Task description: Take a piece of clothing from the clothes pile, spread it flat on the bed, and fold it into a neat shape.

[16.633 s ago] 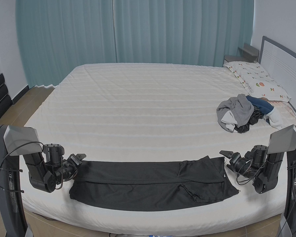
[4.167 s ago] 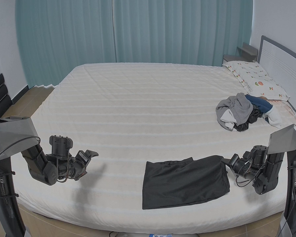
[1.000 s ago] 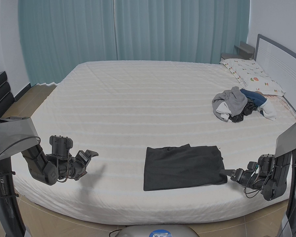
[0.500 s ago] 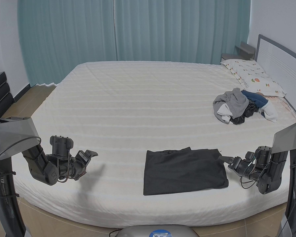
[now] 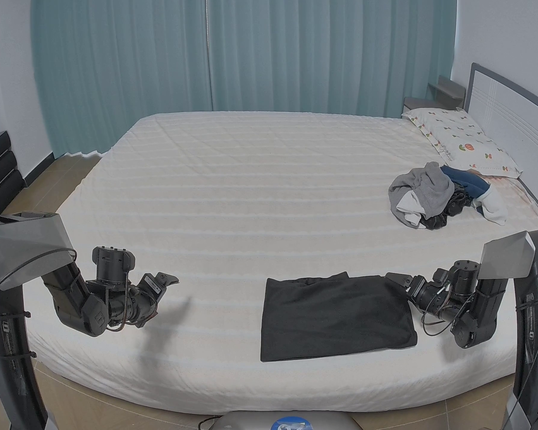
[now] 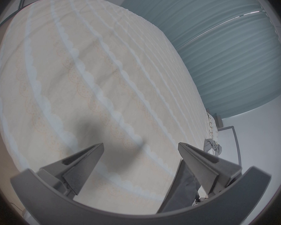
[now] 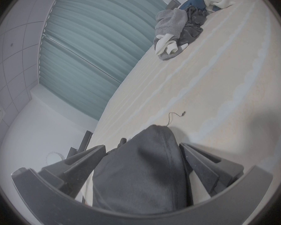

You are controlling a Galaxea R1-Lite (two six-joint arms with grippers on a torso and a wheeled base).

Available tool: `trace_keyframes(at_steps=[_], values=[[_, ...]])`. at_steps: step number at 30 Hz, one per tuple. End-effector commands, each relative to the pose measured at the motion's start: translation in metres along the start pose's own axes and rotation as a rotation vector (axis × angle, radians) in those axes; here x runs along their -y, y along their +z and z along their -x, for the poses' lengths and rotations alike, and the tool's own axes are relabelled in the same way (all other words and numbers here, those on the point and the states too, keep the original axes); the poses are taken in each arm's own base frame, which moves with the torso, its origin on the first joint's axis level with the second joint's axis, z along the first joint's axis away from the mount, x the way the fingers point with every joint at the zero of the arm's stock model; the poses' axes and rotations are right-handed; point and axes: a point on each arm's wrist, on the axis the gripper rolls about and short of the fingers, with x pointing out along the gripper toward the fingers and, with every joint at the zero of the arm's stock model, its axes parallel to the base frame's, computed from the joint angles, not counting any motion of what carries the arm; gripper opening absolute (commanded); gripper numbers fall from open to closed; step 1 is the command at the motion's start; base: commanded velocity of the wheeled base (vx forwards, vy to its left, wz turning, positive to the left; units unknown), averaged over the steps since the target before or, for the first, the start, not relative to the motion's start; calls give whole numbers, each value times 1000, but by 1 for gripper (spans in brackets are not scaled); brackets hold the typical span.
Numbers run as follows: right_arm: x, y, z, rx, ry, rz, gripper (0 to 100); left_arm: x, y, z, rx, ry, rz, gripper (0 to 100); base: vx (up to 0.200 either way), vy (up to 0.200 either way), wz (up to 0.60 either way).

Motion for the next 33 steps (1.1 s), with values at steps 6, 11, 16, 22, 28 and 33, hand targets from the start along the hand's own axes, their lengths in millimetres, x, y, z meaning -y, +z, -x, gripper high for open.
trace_keyframes(at_steps=[6, 11, 16, 22, 28, 33], values=[[5, -1, -14, 58, -28, 8, 0, 0, 0, 0, -1, 2, 1, 100, 0, 0, 0], [4, -1, -13, 60, -30, -9, 0, 0, 0, 0, 0, 0, 0, 100, 0, 0, 0], [5, 5, -12, 89, -39, -12, 0, 0, 0, 0, -1, 2, 1, 100, 0, 0, 0], [7, 8, -12, 115, -54, -36, 0, 0, 0, 0, -1, 2, 1, 100, 0, 0, 0], [8, 9, -12, 119, -53, -38, 0, 0, 0, 0, 0, 0, 0, 100, 0, 0, 0], [8, 9, -12, 118, -54, -39, 0, 0, 0, 0, 0, 0, 0, 100, 0, 0, 0]])
